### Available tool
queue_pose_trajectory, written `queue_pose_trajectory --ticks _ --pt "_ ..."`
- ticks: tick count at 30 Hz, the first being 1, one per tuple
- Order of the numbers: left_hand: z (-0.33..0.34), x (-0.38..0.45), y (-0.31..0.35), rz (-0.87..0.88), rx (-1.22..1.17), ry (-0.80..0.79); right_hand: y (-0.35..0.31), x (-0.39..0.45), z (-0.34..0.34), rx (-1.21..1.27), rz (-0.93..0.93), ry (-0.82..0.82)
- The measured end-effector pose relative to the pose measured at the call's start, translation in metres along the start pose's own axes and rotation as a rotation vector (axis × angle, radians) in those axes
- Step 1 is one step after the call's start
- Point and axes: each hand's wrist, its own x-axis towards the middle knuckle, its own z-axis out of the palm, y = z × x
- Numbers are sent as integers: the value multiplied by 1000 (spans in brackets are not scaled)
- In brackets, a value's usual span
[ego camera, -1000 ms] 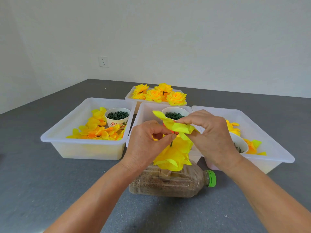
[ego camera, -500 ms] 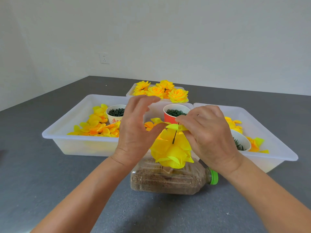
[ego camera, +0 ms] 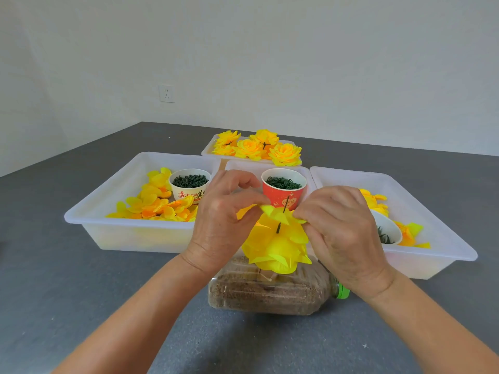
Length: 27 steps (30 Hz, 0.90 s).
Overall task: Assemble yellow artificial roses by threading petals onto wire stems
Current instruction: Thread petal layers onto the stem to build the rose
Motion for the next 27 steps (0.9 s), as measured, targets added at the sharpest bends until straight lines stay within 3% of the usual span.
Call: queue_pose_trajectory --ticks 20,27 --pt "-8 -13 -8 131 39 -121 -8 -7 3 12 -55 -11" --pt "-6 -9 -12 70 14 -133 -8 -8 1 46 -23 -29"
